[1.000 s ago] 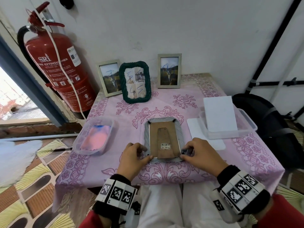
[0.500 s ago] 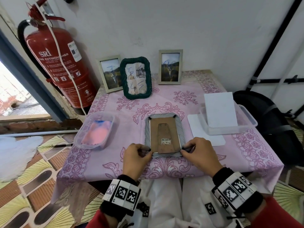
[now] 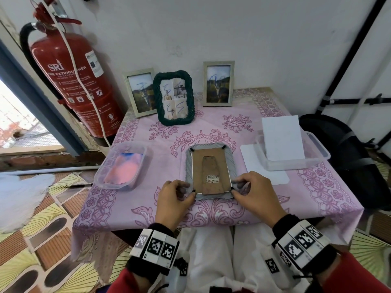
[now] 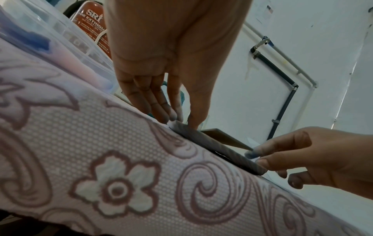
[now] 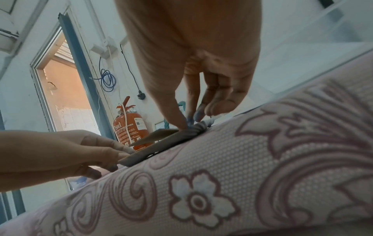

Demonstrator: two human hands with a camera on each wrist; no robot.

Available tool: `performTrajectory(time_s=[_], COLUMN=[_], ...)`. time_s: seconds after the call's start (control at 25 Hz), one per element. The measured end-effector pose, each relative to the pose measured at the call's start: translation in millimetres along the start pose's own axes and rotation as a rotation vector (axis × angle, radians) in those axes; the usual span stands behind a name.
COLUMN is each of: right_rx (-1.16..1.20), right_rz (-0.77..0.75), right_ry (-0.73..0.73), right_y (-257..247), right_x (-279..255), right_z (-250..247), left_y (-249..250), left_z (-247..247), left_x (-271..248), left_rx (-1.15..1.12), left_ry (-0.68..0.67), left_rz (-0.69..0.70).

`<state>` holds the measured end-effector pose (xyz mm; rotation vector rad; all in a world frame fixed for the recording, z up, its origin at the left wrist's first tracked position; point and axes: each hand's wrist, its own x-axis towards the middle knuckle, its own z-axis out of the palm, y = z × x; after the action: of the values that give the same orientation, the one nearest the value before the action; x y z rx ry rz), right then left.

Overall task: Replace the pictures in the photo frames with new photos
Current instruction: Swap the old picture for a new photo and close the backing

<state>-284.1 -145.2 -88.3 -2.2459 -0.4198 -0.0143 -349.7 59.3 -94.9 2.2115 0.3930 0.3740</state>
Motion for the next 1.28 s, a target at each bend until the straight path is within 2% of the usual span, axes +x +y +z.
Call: performTrajectory(time_s=[0.2,0.56,0.64,0.72,0.8,0.96,1.16,1.28], right_rx=[0.072,-0.023,0.002,0.058,0.093,0.127,0.062,0.044], right_rz=[-0.059,-0.117,-0.084,-0.030,-0.008,-0.086,-0.115,-0.108], right_ry=[0.009,-0.070,-0.080,-0.076,-0.075,-0.158,-0.200,-0.159], right_y=[-2.6,-5.1,-3.6,-1.6,-1.4,-12.1,-18.8,-22.8], right_x=[0.5,4.0,6.4,11.6,16.7,21.1,27.9,31.8], right_z=[-1.0,-6.4,-8.9,-10.9,-11.5,-4.9,5.6,4.7], left_y=[0.2,-1.8,-3.7,-6.3,-7.3,-1.4,9.7,15.7], left_z=[-1.4,-2.6,-4.5,-5.2,-4.9,-2.8,-1.7,-3.0], left_x=[0.1,-0.7,3.2,8.7,12.5,14.7,13.7,12.8], left_rx=[-0.031,-0.014,-0.049,-0.160,-0.160,-0.108,-0.581,-0.731], left_ry=[-0.022,-0.050,-0.085,-0.056,-0.049,-0.114,-0.107,-0.106], left_rz=[0.000,0.035,-0.018,-0.136,-0.191,-0.227,-0.294,-0.234])
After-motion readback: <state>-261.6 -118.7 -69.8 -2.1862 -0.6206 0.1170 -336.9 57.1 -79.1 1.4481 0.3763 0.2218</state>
